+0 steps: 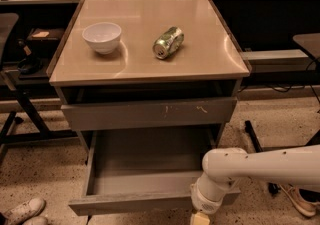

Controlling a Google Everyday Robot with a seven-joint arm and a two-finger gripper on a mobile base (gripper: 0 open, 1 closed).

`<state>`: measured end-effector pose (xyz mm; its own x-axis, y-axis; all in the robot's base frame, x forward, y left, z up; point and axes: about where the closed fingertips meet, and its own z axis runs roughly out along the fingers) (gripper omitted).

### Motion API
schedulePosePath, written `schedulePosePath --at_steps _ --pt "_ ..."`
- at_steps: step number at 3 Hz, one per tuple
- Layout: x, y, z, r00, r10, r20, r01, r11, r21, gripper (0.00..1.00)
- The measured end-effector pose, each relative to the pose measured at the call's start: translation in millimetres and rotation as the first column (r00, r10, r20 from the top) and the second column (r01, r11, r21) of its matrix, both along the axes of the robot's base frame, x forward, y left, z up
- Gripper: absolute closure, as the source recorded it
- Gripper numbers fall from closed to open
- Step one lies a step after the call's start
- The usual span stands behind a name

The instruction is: Open middle drawer

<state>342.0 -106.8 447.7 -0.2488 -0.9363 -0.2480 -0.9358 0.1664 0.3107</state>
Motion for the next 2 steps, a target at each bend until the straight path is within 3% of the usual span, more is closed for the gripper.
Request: schedulePosePath --at_steps 1,2 --pt "-13.5 -10.4 3.4 0.9996 -0.017 -0.021 0.017 1.000 -0.021 0.00" --pt "-40.8 -28.7 9.8 0.9954 -0.072 -0.064 0.067 0.995 -0.067 0.00"
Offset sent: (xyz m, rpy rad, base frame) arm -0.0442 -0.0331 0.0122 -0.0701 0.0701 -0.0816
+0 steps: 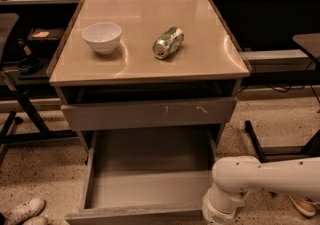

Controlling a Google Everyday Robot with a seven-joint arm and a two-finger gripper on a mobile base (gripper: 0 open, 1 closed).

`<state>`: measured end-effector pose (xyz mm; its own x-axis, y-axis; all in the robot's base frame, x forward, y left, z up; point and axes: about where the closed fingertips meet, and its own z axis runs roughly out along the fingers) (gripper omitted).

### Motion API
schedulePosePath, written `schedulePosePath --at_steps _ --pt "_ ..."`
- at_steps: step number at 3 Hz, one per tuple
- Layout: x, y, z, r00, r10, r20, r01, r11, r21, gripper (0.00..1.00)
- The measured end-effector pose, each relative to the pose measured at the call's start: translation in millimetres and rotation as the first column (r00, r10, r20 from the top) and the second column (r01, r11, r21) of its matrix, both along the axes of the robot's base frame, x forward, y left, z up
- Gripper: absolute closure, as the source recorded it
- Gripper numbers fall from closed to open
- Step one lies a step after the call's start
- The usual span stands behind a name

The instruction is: Open middle drawer

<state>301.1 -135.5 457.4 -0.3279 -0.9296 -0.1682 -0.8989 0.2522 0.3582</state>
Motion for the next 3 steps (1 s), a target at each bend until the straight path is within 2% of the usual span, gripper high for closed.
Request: schedulePosePath --at_steps 1,2,3 --pt "-0.1 0.0 0.0 1.0000 0.000 0.000 0.000 1.000 0.000 0.00" --pt "5.8 -0.2 15.3 0.9998 -0.016 0.014 0.015 0.999 0.032 0.00" --pt "-7.0 -35.9 64.6 0.9935 -0.108 0.035 0.106 0.993 0.053 0.00"
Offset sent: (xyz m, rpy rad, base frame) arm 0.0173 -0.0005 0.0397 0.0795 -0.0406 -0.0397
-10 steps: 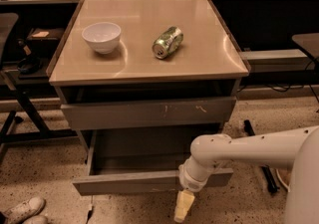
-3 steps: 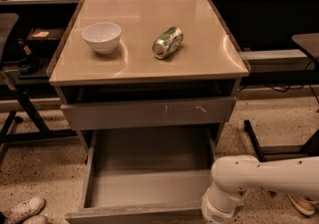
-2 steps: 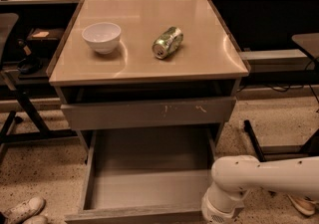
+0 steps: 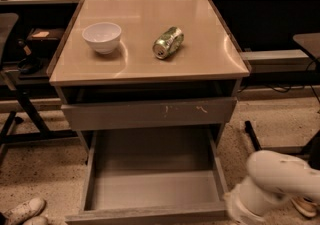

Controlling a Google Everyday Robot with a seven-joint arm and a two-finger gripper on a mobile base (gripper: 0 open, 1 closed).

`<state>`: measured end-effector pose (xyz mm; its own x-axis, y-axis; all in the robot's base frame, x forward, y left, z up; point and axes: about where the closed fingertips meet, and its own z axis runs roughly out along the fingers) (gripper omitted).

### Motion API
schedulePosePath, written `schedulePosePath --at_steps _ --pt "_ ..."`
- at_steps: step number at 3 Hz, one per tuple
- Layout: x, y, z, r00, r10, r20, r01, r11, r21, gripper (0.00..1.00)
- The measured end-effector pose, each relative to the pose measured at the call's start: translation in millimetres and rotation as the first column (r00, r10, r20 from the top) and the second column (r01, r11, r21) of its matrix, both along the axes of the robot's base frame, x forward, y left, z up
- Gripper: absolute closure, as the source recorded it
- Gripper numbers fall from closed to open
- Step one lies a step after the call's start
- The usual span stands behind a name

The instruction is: Open middle drawer

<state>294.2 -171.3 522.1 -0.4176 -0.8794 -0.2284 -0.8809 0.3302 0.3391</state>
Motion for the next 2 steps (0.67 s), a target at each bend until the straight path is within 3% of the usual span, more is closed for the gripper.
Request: schedulePosePath --at_steps 1,2 --pt "-46.1 -55.8 64.4 0.9858 -0.167 0.019 0.168 0.984 -0.056 0.00" --pt "-54.1 -66.9 95.0 0.9810 -0.181 0.071 0.187 0.978 -0.097 0.00"
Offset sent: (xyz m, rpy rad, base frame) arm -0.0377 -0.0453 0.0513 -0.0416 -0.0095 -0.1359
